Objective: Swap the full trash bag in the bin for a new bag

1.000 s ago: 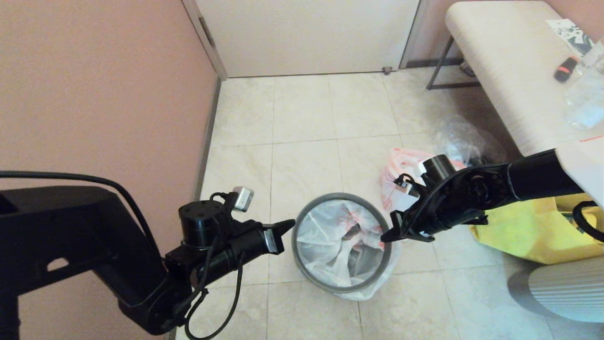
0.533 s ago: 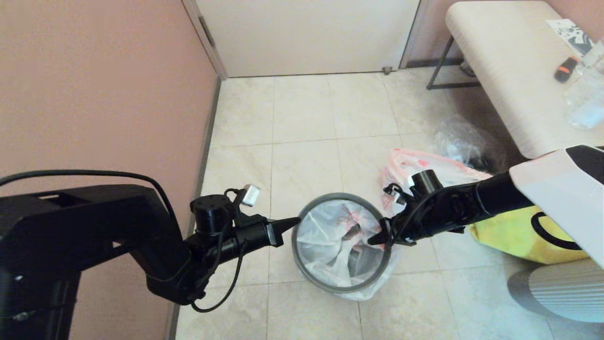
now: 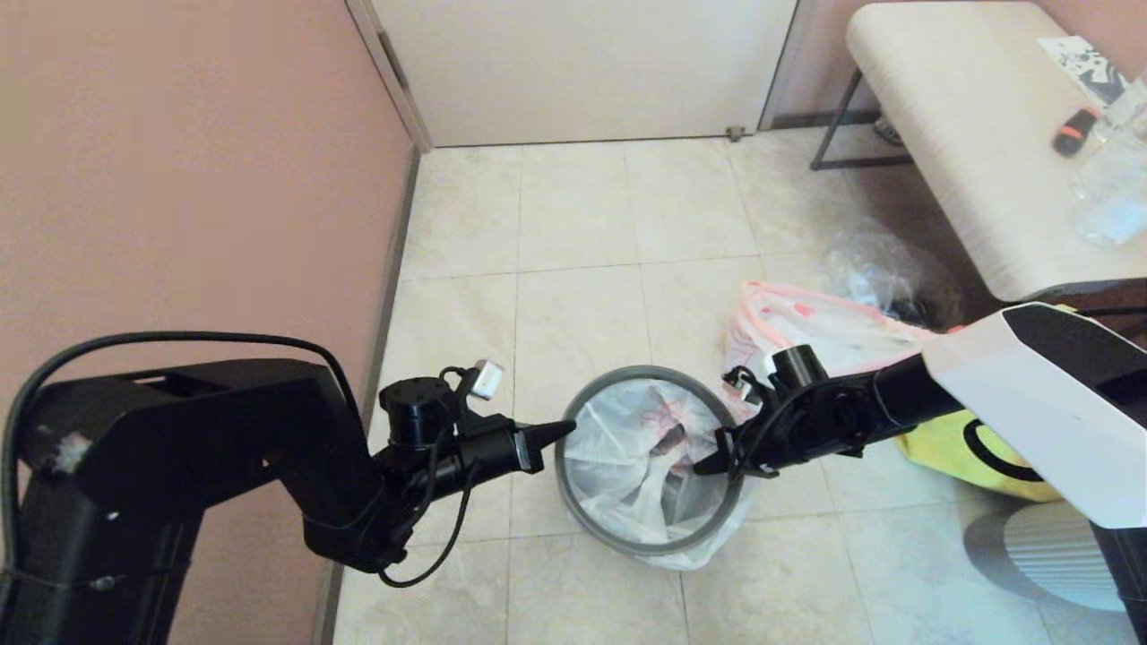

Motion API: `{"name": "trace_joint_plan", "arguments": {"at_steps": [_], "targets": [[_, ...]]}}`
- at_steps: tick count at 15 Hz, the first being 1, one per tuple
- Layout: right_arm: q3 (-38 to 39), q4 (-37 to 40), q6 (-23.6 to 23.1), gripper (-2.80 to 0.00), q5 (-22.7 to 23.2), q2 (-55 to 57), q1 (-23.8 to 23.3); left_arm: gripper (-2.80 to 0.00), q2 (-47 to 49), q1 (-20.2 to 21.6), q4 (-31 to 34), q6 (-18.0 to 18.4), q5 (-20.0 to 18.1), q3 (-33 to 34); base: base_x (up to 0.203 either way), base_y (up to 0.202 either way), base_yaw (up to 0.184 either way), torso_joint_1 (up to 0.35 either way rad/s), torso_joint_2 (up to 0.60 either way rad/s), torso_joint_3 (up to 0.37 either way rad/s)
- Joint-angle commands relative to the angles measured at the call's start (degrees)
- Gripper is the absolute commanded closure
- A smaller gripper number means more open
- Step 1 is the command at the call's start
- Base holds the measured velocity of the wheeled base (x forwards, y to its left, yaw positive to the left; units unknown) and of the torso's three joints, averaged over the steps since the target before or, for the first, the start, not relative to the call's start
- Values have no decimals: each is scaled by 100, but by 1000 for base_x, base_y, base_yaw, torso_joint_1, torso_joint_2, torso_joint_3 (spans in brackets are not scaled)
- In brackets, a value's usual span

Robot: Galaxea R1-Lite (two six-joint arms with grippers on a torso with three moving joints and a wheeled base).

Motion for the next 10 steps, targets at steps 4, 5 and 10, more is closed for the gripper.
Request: {"name": "trace_joint_plan", "arguments": {"at_steps": [4, 5, 10], "targets": [[-104, 4, 11, 0, 11, 151, -1, 0, 696, 51, 21, 0, -4, -464, 0, 0, 0, 0, 0, 0], [-130, 4, 11, 0, 19, 170, -1, 0, 800, 81, 150, 2, -2, -616, 0, 0, 0, 0, 0, 0], [-317, 3, 20, 0, 10, 368, -10, 0, 1156, 249, 655, 213, 146, -1096, 0, 0, 0, 0, 0, 0]]}}
